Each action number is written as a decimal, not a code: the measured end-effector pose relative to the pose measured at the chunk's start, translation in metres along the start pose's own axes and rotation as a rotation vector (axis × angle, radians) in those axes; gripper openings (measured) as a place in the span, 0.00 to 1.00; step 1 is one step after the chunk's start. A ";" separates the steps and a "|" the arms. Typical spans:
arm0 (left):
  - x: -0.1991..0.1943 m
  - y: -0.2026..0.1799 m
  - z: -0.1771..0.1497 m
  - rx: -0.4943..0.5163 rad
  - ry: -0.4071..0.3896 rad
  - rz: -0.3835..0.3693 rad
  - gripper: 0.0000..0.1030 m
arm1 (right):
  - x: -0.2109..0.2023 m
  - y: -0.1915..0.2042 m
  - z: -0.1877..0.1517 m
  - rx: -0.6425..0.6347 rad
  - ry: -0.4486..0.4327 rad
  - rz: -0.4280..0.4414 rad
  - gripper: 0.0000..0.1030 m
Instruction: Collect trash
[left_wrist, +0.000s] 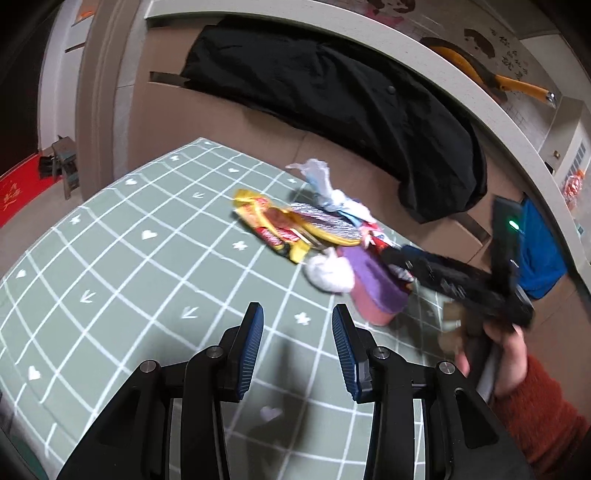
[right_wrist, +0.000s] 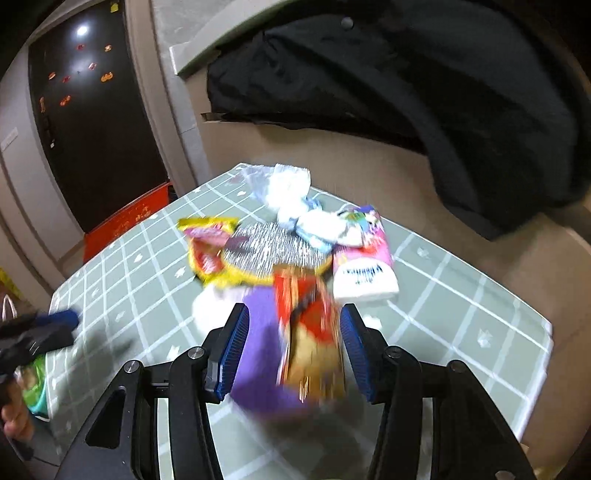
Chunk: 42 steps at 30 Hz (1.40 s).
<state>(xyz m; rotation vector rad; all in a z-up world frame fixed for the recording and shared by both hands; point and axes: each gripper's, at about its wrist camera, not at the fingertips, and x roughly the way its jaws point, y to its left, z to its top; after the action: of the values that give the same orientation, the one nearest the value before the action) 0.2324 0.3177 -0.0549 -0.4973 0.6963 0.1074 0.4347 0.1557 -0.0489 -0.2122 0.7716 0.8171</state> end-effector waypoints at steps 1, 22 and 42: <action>-0.002 0.003 0.000 -0.001 -0.001 0.006 0.39 | 0.012 -0.003 0.006 0.016 0.016 0.011 0.46; 0.054 -0.020 0.009 -0.029 0.072 -0.092 0.39 | -0.065 0.016 -0.086 -0.015 0.128 0.095 0.42; 0.052 -0.031 -0.001 -0.072 0.080 -0.025 0.07 | -0.128 0.015 -0.108 0.064 -0.001 0.067 0.42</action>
<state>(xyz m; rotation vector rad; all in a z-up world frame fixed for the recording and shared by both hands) 0.2794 0.2863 -0.0765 -0.5818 0.7662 0.0900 0.3105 0.0431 -0.0352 -0.1298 0.8062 0.8544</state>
